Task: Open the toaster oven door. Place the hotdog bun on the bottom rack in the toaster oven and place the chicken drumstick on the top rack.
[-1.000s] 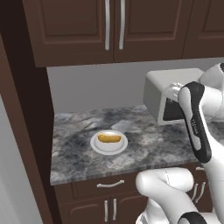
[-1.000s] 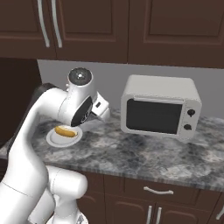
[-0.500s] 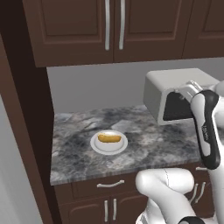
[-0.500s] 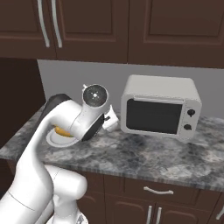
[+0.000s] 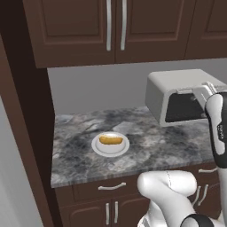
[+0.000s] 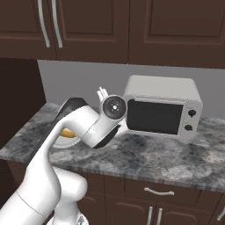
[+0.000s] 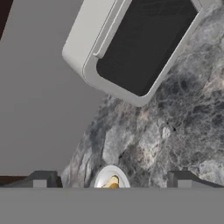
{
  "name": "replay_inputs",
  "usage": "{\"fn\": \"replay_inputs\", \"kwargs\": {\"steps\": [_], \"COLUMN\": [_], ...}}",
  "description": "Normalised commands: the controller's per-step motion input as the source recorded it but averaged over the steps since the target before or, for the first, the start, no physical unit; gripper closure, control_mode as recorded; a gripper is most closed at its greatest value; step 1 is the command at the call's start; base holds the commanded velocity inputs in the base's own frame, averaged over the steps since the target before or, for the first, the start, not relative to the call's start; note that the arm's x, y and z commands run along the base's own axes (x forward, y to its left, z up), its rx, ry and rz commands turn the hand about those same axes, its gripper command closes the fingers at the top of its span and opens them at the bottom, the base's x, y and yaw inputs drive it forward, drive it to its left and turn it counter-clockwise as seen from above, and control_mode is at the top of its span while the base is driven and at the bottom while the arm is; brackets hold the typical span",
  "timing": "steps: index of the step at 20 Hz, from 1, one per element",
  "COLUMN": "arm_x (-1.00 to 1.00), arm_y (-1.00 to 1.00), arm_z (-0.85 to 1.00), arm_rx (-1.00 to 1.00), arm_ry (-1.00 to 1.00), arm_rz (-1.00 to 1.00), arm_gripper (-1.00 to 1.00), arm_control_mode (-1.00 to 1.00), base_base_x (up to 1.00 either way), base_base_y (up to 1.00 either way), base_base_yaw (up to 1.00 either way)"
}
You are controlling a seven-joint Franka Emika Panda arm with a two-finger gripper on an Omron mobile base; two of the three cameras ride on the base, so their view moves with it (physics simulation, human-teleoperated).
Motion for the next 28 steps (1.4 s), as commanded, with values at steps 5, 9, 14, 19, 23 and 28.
{"fn": "replay_inputs", "kwargs": {"steps": [5, 9, 14, 19, 23, 28], "arm_x": [0.00, 0.05, 0.31, 0.41, 0.33, 0.12], "arm_y": [-0.30, -0.17, -0.35, -0.04, -0.01, -0.04], "arm_z": [0.08, 0.19, 0.05, 0.00, 0.00, -0.12], "arm_rx": [0.12, 0.07, 0.15, 0.17, 0.12, 0.09], "arm_ry": [0.00, 0.00, 0.00, 0.00, 0.06, 0.04], "arm_rz": [-0.03, -0.03, 0.00, 0.00, 0.00, 0.00], "arm_gripper": [-1.00, -1.00, -1.00, -1.00, -1.00, -1.00], "arm_control_mode": [-1.00, -1.00, -1.00, -1.00, -1.00, -1.00], "base_base_x": [0.00, 0.00, 0.00, 0.00, 0.00, 0.00], "base_base_y": [0.00, 0.00, 0.00, 0.00, 0.00, 0.00], "base_base_yaw": [0.00, 0.00, 0.00, 0.00, 0.00, 0.00]}}
